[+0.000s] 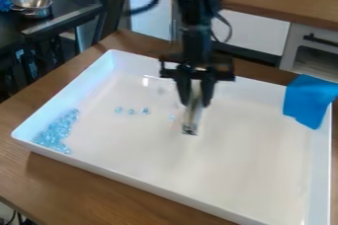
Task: Sweep into pile
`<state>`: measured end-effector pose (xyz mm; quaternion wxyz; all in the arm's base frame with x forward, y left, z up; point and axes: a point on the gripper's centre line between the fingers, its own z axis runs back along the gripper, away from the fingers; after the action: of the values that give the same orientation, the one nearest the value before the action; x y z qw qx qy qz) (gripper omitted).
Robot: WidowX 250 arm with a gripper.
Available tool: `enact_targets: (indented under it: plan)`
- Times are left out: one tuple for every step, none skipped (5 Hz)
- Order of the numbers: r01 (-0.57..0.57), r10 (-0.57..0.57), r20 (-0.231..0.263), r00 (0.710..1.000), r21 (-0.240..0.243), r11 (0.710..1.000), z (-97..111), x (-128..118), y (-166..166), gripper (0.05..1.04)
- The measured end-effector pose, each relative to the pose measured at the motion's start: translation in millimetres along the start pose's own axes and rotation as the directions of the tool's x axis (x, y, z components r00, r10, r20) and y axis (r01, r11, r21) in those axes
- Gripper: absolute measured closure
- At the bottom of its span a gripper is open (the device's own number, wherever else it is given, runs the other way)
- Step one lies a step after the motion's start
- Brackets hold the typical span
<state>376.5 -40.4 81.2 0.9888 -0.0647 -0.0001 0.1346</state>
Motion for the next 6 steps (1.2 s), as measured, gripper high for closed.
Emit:
enact_targets:
  plan:
    - [-0.051,0.052,-0.022,0.998,0.031,0.998,-14,21,-8,0.711]
    - [-0.076,0.078,-0.047,0.996,0.043,0.996,-25,36,-8,0.711]
    - [-0.104,0.107,-0.053,0.993,0.047,0.993,-25,44,9,0.711]
    - [-0.105,0.108,-0.04,0.993,0.061,0.993,-32,50,18,0.711]
    - [-0.115,0.117,-0.027,0.993,0.066,0.991,-35,52,31,0.711]
    - [-0.112,0.113,-0.005,0.994,0.061,0.992,-35,49,41,0.711]
